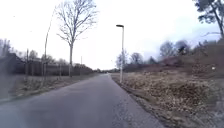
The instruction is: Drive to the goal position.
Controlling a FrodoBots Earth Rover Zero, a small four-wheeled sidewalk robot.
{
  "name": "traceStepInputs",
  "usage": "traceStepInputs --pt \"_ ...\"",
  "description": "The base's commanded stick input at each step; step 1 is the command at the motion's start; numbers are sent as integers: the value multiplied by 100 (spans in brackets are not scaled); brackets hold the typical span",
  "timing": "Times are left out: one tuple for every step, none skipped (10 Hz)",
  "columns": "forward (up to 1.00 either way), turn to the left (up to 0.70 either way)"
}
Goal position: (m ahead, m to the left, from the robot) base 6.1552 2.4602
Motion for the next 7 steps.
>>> traceStepInputs --pt "50 1" --pt "50 1" --pt "50 1" --pt "50 1" --pt "50 1" --pt "50 1" --pt "50 1"
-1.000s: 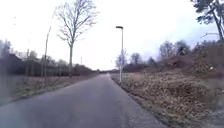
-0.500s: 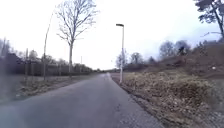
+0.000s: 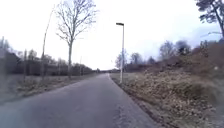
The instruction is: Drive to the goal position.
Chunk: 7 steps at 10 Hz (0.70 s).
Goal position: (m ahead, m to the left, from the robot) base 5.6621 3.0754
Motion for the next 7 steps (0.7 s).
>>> traceStepInputs --pt "50 1" --pt "50 1" --pt "50 1" --pt "50 1" --pt "50 1" --pt "50 1" --pt "50 1"
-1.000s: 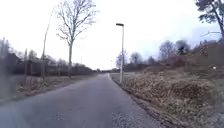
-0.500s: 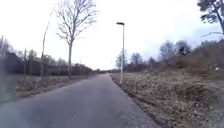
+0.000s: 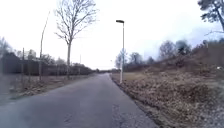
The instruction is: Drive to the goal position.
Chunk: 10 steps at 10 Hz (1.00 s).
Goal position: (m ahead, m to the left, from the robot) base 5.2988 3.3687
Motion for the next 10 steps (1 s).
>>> traceStepInputs --pt "50 1" --pt "50 1" --pt "50 1" --pt "50 1" --pt "50 1" --pt "50 1" --pt "50 1" --pt "50 1" --pt "50 1" --pt "50 1"
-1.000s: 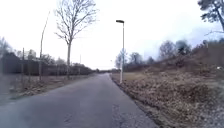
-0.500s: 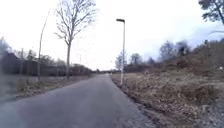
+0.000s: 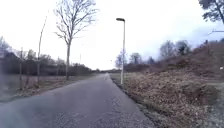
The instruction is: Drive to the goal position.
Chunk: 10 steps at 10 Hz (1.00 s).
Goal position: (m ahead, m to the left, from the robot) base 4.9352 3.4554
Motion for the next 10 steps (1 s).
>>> traceStepInputs --pt "50 1" --pt "50 1" --pt "50 1" --pt "50 1" --pt "50 1" --pt "50 1" --pt "50 1" --pt "50 1" --pt "50 1" --pt "50 1"
